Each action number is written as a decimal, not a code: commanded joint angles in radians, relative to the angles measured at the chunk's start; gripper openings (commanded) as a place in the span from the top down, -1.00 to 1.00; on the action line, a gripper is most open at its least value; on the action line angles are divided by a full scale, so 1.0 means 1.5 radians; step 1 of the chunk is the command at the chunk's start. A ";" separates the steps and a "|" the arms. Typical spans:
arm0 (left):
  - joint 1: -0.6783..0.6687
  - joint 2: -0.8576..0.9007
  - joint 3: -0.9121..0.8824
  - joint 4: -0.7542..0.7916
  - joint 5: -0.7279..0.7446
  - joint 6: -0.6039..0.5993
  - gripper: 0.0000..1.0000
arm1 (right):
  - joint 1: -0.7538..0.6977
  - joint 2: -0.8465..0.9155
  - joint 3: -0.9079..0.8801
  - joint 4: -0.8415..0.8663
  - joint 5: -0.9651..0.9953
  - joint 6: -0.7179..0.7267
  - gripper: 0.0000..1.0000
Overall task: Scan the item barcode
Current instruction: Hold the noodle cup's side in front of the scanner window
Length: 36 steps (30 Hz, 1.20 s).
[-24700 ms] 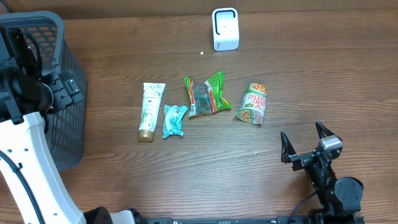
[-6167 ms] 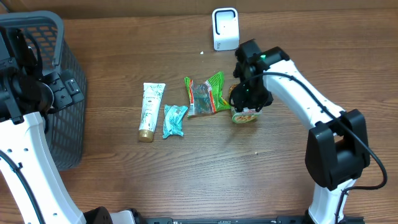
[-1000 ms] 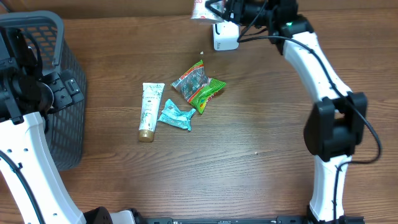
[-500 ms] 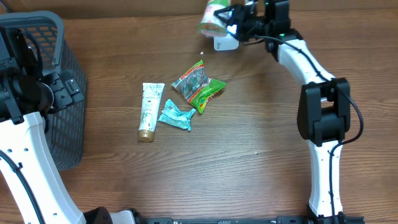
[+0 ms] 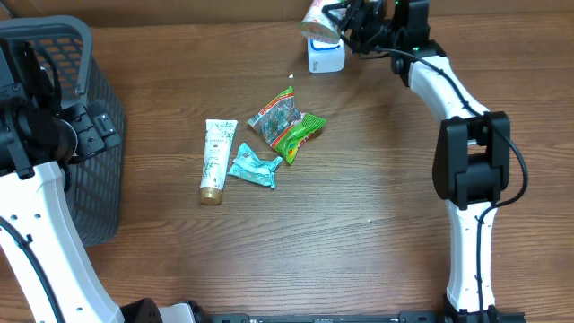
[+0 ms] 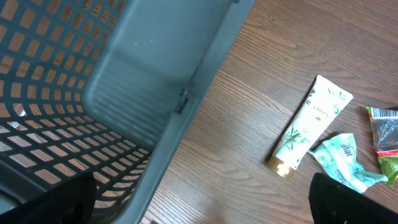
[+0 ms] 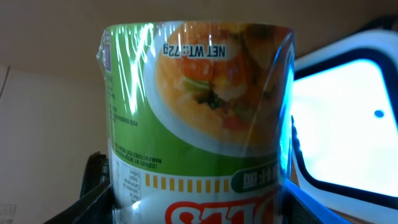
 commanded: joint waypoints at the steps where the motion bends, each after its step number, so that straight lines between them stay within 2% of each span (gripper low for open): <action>1: 0.003 0.001 0.000 0.001 0.003 0.012 -0.99 | 0.010 0.034 0.008 0.006 -0.023 -0.002 -0.06; 14: 0.003 0.001 0.000 0.001 0.003 0.012 -0.99 | 0.008 0.036 0.008 0.005 -0.053 0.010 0.00; 30: 0.003 0.001 0.000 0.001 0.003 0.012 -1.00 | -0.022 0.035 0.008 0.055 -0.140 0.005 0.01; 36: 0.003 0.001 0.000 0.001 0.003 0.012 -1.00 | -0.023 0.035 0.008 0.026 -0.143 -0.023 0.12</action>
